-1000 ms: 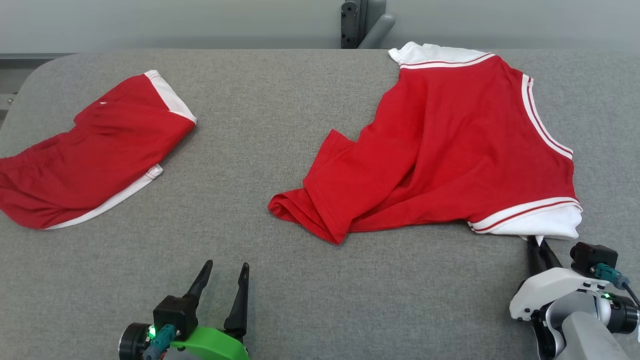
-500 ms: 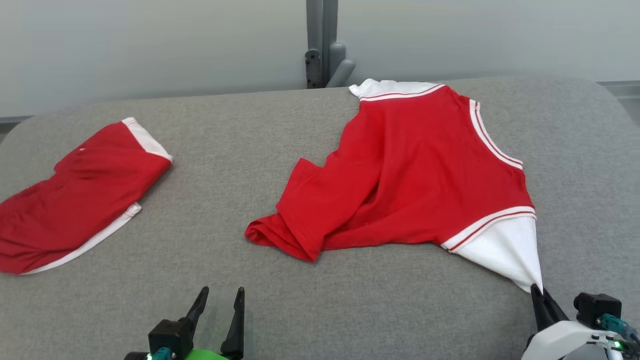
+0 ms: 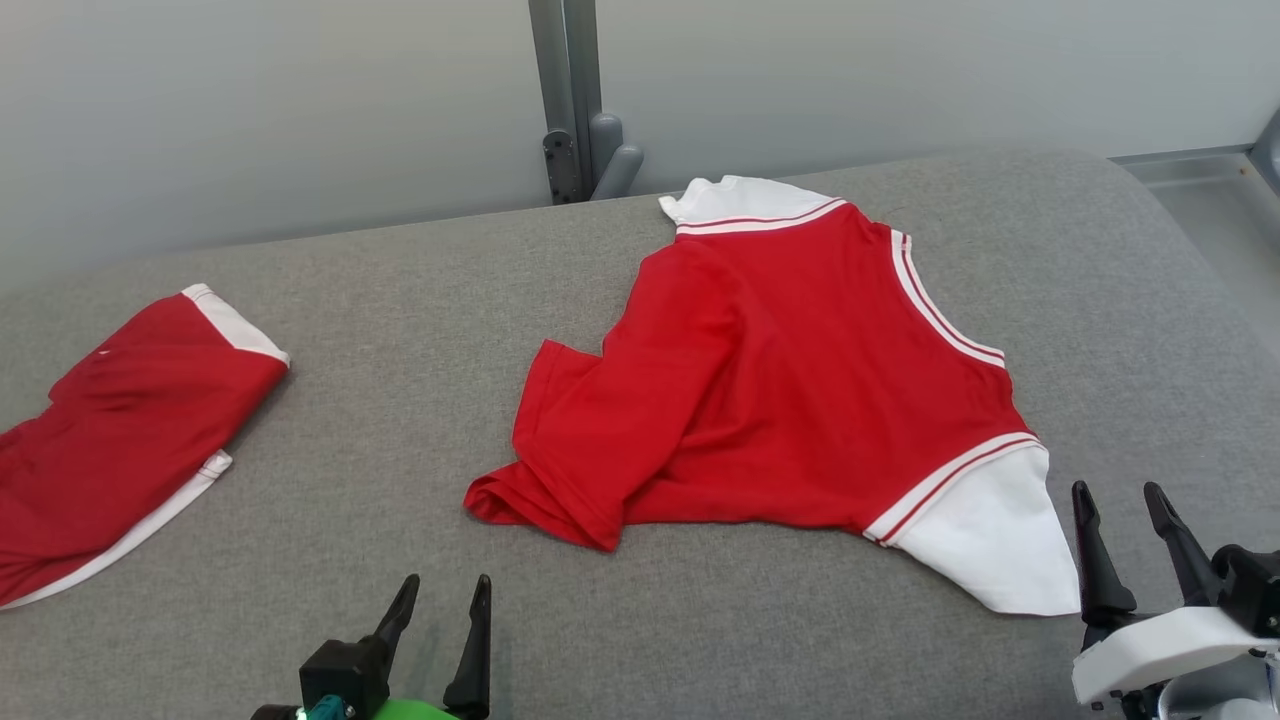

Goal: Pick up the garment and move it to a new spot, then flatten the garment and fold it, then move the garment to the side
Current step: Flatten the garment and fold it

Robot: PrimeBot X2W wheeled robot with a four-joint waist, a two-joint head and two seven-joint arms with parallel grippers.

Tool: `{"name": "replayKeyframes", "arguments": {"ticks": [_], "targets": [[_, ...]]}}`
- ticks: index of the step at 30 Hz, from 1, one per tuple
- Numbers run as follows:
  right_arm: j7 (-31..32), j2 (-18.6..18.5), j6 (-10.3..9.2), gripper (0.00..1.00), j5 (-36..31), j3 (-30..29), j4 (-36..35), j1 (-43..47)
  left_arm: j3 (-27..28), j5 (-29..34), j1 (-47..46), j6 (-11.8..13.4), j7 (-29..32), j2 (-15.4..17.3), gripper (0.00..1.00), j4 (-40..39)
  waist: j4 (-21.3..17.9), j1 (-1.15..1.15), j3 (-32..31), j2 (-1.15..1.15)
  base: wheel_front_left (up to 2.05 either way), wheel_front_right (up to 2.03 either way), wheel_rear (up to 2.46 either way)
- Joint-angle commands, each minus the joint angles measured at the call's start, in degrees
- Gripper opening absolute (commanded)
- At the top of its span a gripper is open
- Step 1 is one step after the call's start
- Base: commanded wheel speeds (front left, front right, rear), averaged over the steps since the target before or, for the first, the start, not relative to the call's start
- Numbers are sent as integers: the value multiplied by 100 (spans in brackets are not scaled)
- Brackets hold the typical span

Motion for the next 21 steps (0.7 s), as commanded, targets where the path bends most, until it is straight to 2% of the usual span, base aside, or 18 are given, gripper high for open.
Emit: {"name": "replayKeyframes", "arguments": {"ticks": [1,7,14,21], "targets": [[-15,50,-4,100,-124,-1,-120,110,4,34,22,8,4,21,100,21,63,0,12,42,0,0,0],[-15,230,-4,100,-408,113,-316,157,-7,33,-79,-1,5,21,100,-3,195,0,65,42,0,0,0],[-15,375,-6,100,-450,264,-271,100,-75,20,-357,-35,4,22,100,-71,220,0,314,42,0,0,0],[-15,316,-5,100,-408,416,-275,-252,-190,126,-1259,-156,4,22,100,153,74,0,869,42,0,0,0]]}}
